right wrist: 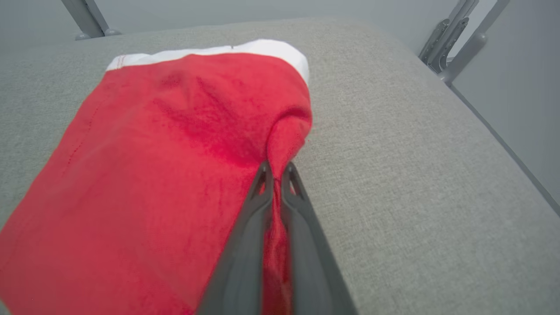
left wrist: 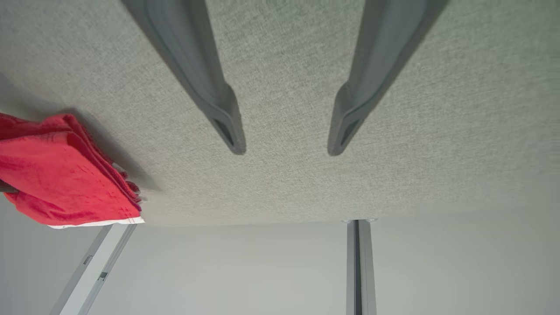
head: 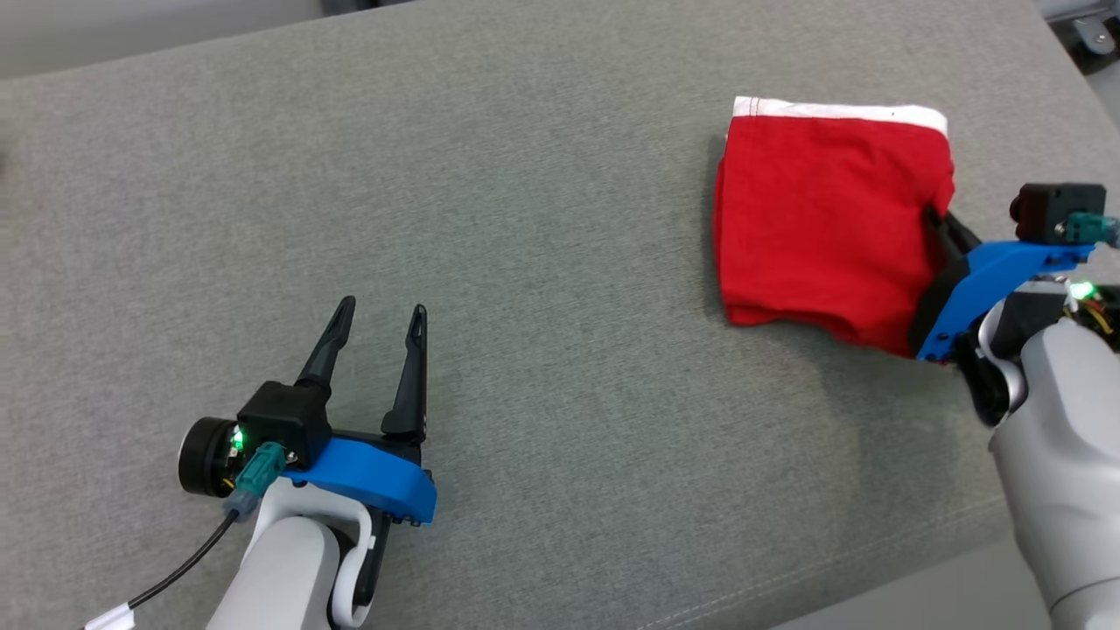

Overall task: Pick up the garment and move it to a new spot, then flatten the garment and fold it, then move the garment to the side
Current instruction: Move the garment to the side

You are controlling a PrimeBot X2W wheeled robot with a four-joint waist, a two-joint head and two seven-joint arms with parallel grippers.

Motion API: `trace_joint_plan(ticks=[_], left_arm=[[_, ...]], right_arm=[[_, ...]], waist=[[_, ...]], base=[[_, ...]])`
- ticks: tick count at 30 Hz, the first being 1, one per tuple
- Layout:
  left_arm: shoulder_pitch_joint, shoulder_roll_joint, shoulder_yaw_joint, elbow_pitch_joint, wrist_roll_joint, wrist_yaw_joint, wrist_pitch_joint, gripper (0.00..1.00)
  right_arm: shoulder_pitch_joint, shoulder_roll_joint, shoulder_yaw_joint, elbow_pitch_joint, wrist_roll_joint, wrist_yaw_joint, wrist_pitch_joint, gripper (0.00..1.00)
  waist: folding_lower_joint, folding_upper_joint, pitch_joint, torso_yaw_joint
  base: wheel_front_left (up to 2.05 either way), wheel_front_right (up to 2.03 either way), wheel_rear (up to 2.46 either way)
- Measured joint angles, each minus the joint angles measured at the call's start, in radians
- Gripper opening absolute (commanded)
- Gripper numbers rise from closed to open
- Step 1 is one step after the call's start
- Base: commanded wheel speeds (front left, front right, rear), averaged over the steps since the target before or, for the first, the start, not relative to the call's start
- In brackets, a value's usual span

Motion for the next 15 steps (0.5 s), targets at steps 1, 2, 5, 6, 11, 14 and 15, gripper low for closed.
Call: trace_joint_plan(ticks=[1,2,5,6,11,14,15], left_arm=[[-0.001,0.001,0.001,-0.004,0.000,0.001,0.000,1.00],[-0.002,0.002,0.002,-0.007,0.000,0.001,-0.001,1.00],[-0.007,0.004,0.005,-0.019,-0.001,0.008,-0.002,1.00],[-0.008,0.006,0.005,-0.024,-0.001,0.009,-0.002,1.00],[-0.020,0.024,0.015,-0.049,-0.001,0.021,-0.001,1.00],[-0.022,0.032,0.021,-0.067,-0.002,0.027,0.001,1.00],[-0.022,0.034,0.024,-0.073,-0.002,0.030,0.002,1.00]], right_arm=[[-0.014,-0.008,0.000,0.009,-0.013,0.000,-0.001,0.00],[-0.028,-0.018,-0.004,0.017,-0.023,0.000,-0.005,0.00],[-0.081,-0.056,-0.020,0.042,-0.053,0.000,-0.016,0.00],[-0.097,-0.069,-0.026,0.051,-0.065,0.000,-0.019,0.00],[-0.163,-0.137,-0.065,0.108,-0.121,0.000,-0.027,0.00],[-0.196,-0.183,-0.091,0.135,-0.160,0.000,-0.031,0.00],[-0.207,-0.193,-0.099,0.142,-0.174,0.000,-0.031,0.00]], waist=[[0.0000,0.0000,0.003,0.008],[0.0001,0.0000,0.006,0.016],[0.0000,-0.0001,0.017,0.042],[0.0000,0.0000,0.021,0.051],[0.0001,0.0000,0.050,0.097],[0.0001,0.0000,0.070,0.120],[0.0001,0.0000,0.077,0.127]], base=[[0.00,0.00,0.00],[0.00,0.00,0.00],[0.00,0.00,0.00],[0.00,0.00,0.00],[0.00,0.00,0.00],[0.00,0.00,0.00],[0.00,0.00,0.00]])
